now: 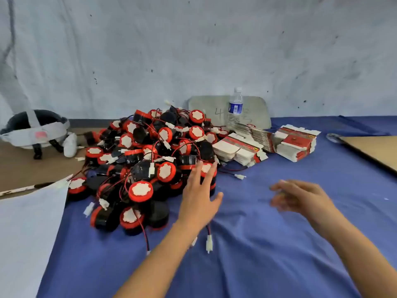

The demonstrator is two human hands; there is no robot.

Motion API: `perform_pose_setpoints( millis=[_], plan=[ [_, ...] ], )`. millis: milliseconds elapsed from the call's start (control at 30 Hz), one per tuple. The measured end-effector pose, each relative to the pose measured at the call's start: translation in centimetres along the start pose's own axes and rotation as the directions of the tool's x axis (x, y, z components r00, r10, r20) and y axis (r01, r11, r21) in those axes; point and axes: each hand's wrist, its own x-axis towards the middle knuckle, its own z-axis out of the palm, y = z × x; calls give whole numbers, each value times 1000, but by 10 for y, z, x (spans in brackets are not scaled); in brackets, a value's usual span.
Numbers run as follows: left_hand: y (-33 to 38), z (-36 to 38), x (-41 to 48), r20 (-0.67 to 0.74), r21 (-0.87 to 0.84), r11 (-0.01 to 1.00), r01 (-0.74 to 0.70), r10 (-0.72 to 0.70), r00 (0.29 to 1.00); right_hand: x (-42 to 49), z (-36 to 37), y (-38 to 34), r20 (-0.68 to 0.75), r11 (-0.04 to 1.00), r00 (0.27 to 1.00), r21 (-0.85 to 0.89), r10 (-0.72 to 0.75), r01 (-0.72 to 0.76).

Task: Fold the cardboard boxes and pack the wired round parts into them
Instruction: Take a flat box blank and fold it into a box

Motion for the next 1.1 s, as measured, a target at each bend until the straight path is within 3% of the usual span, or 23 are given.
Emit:
perform_pose_setpoints(
  millis=[67,133,233,333,467,633,700,733,767,800,833,933,1100],
  plan=[
    [-4,19,1,-92,106,993,50,-40,995,67,40,-27,-223,902,967,-432,-123,15],
    [-15,34,-4,-133,67,997,40,-31,991,123,62,-39,-170,714,973,-701,-158,-6],
    [-34,40,0,-193,-123,992,21,-44,980,190,53,-23,-45,464,999,-885,4,-42],
    [-40,40,4,-238,-176,984,28,-70,969,235,46,-21,-19,338,968,-935,249,-105],
    [-39,37,6,-263,-225,972,65,-125,957,256,37,-42,140,317,924,-948,355,22],
    [-34,34,4,-267,-270,956,112,-186,945,257,15,-73,138,406,879,-911,455,-67],
    [-32,32,4,-286,-283,952,118,-201,937,263,-5,-75,-15,529,976,-839,216,-130],
    [-32,32,5,-293,-289,950,118,-206,934,266,-20,-72,-176,575,983,-801,41,-168],
    [-31,32,5,-298,-295,948,121,-212,931,268,-36,-66,-322,580,942,-787,-95,-210],
    [-31,32,5,-298,-302,945,130,-223,928,266,-51,-58,-415,549,900,-787,-132,-282],
    [-30,32,5,-296,-307,941,139,-233,926,263,-65,-48,-464,497,883,-784,-71,-372],
    [-32,34,5,-278,-304,937,175,-263,924,255,-98,-9,-449,376,884,-802,133,-464],
    [-36,35,7,-269,-290,940,178,-259,928,250,-108,17,-418,284,906,-878,-61,-386]
  ],
)
